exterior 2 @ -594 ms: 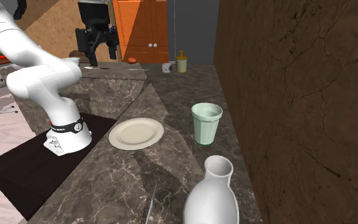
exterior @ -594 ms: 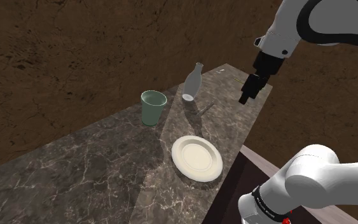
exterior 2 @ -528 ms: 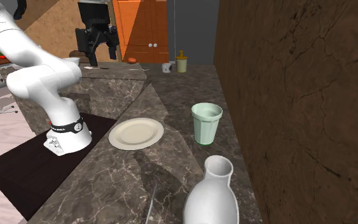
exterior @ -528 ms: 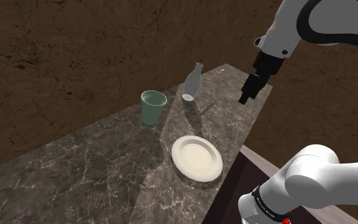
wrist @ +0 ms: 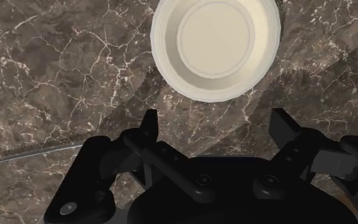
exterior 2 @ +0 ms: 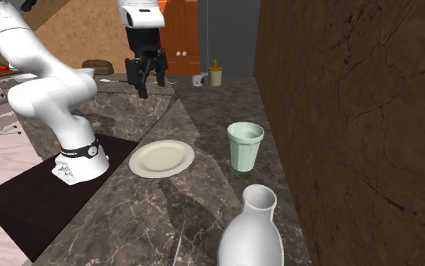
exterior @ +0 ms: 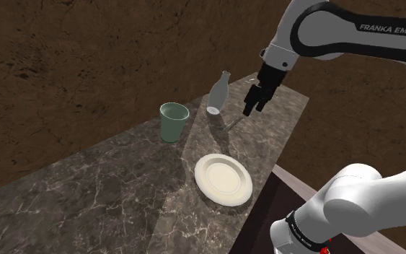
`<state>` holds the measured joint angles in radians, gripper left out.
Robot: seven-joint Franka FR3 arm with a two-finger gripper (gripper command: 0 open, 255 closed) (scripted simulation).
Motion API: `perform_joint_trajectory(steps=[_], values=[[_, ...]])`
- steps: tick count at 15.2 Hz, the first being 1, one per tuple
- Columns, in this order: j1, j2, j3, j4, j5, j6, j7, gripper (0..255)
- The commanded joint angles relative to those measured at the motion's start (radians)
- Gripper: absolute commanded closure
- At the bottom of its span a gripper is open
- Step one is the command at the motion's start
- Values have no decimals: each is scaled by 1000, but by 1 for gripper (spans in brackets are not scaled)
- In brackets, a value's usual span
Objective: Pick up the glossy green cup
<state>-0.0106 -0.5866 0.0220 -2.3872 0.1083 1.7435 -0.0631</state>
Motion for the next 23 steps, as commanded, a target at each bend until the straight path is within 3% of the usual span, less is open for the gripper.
perform_joint_trajectory(steps=[1, 12, 21, 23], values=[[7, 69, 4, 18, 18, 60, 1, 0], [36, 472, 8, 216, 110, 300, -38, 0], [47, 809, 22, 497, 181, 384, -68, 0], [47, 822, 23, 498, 184, 397, -72, 0]])
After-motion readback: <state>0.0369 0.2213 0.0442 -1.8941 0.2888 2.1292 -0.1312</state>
